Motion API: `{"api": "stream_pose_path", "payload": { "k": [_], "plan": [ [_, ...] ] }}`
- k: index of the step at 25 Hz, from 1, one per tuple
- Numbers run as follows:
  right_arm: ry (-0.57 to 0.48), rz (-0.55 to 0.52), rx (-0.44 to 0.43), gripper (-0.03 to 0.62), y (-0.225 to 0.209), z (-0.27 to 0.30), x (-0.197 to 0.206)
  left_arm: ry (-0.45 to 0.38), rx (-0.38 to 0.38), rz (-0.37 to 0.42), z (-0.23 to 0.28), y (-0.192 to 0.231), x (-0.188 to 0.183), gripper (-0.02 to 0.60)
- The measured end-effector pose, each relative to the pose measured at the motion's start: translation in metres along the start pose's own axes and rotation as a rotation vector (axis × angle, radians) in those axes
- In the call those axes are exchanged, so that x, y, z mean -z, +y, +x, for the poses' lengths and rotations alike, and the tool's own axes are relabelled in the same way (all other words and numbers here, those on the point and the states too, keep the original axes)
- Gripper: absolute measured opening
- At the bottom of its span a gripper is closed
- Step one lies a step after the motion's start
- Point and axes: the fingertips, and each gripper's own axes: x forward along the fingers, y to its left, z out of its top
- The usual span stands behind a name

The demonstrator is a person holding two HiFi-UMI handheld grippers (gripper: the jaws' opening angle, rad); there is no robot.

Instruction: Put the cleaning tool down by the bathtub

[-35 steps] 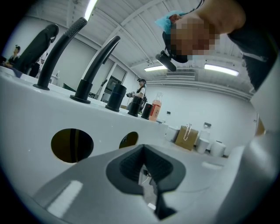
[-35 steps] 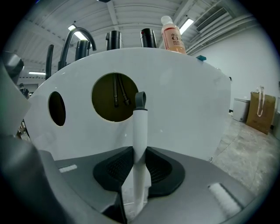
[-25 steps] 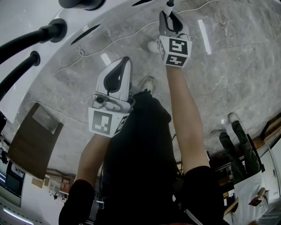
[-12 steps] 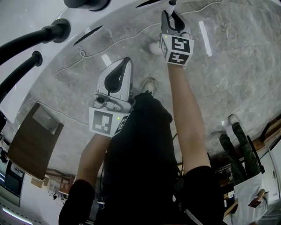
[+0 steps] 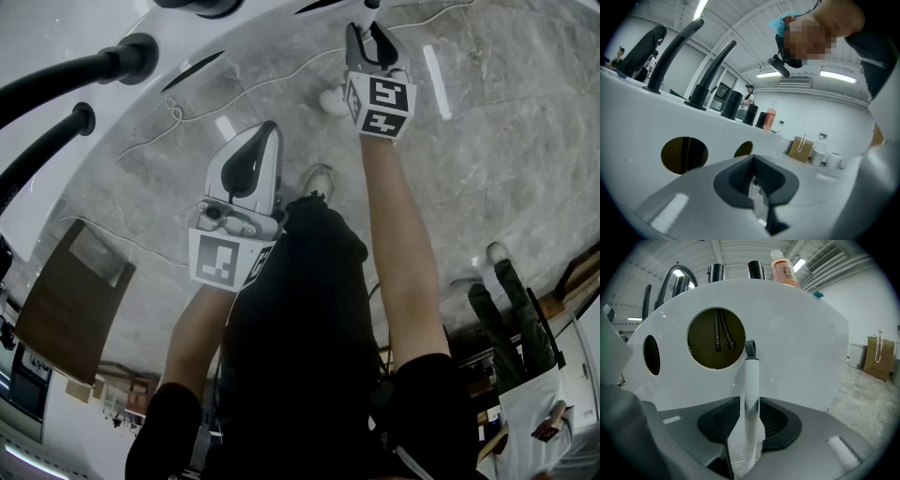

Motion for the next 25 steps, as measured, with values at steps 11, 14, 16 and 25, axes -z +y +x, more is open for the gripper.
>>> {"api": "stream_pose_path", "payload": {
  "k": [11, 14, 16, 25],
  "plan": [
    [0.027, 0.01, 0.031, 0.153, 0.004, -0.032, -0.005, 0.012, 0.001, -0.018, -0.023, -0.006, -0.019, 0.006],
    [0.036, 0.022, 0.044, 0.15, 0.006, -0.047, -0.009, 0.012, 0.01, -0.019, -0.033, -0.011, -0.032, 0.007],
    [0.041, 0.031, 0.051, 0.149, 0.01, -0.058, -0.012, 0.013, 0.016, -0.019, -0.041, -0.014, -0.04, 0.006],
    [0.064, 0.065, 0.082, 0.072, 0.031, -0.108, -0.019, 0.015, 0.031, -0.012, -0.074, -0.019, -0.071, 0.006]
  ]
}}
